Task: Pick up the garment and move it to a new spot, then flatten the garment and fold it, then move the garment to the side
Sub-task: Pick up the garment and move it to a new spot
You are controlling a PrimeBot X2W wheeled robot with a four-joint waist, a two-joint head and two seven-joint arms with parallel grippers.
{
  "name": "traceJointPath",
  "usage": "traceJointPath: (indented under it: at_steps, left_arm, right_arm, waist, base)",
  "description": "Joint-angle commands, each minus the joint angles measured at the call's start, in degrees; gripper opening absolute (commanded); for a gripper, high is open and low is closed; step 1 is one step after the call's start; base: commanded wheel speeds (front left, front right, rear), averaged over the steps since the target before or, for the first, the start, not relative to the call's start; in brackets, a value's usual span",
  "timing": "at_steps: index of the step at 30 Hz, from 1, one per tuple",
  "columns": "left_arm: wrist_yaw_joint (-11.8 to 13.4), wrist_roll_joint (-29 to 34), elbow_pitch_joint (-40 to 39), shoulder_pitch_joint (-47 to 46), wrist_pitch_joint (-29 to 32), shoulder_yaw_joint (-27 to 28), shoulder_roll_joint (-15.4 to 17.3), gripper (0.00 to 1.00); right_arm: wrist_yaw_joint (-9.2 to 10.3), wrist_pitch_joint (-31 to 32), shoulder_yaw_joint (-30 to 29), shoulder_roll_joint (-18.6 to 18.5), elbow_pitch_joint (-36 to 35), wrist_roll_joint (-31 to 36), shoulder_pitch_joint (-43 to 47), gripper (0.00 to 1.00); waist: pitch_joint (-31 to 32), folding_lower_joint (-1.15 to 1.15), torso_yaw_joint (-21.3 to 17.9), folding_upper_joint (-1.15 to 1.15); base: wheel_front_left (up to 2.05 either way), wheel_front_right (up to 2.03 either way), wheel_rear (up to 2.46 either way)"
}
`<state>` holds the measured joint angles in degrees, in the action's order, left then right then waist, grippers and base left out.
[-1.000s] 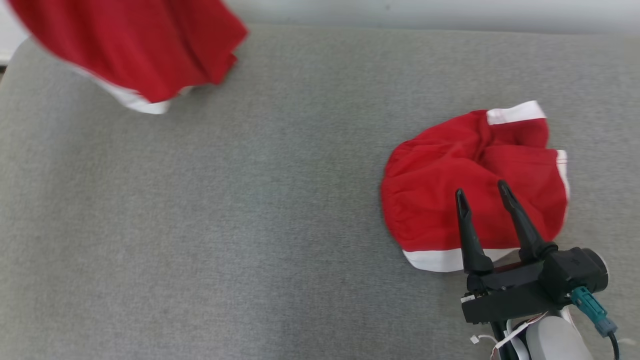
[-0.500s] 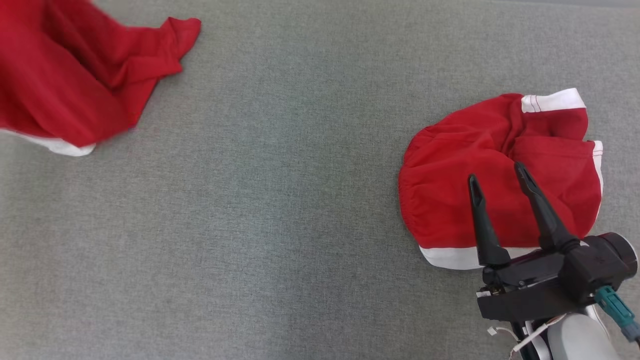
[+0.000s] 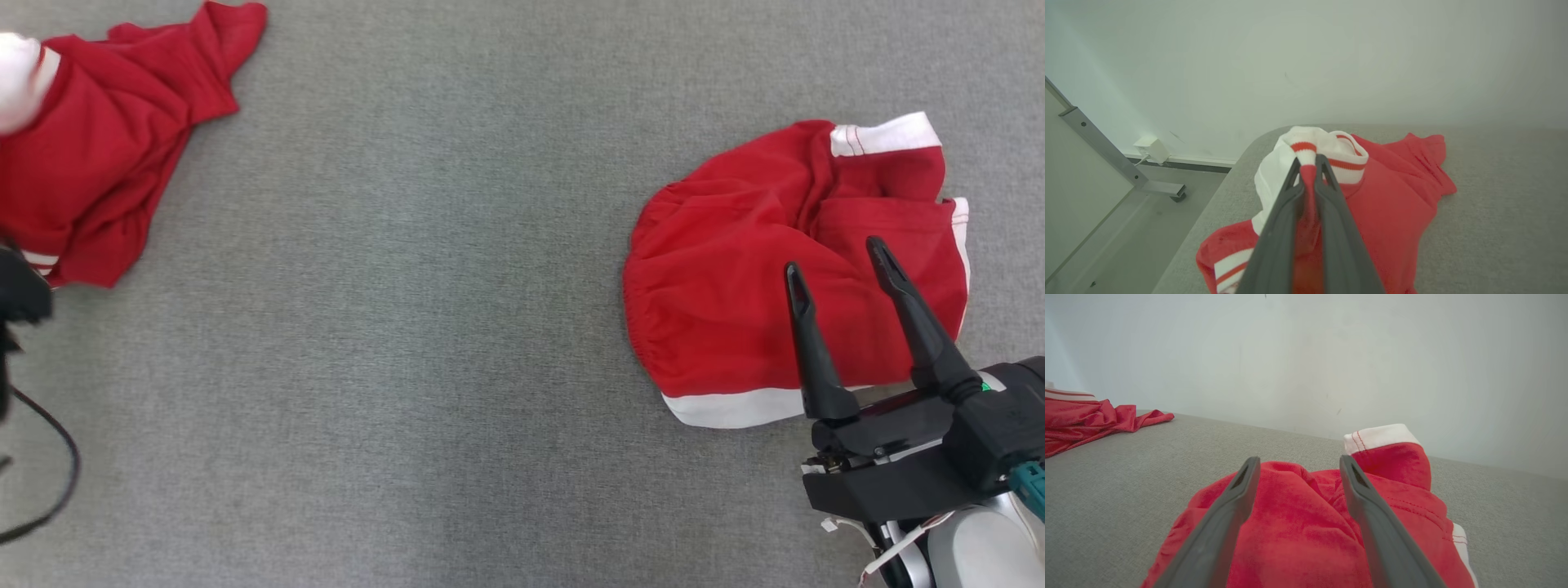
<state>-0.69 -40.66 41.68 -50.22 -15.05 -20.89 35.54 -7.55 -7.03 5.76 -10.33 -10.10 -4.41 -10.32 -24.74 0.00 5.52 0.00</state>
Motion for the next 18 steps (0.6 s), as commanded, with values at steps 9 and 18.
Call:
traceJointPath:
  at_steps: [9,18]
  left_arm:
    - [-2.3,5.2,4.8,2.8,-0.2,6.1,-5.1,1.0]
    - [-3.4,16.0,-6.6,1.7,-0.2,14.0,-4.2,1.0]
  right_arm:
    - [0.13,0.8,0.0,-0.1,-1.1,0.4,0.5,1.0]
    - [0.13,-1.9,-0.2,2.0,3.1,-1.4,0.8,1.0]
  waist:
    - [-0.3,0.0,-0.2,0.0]
    - [3.6,0.0,-0.6,0.0]
  base:
    - [0.0,0.0,0.0]
    - [0.0,0.0,0.0]
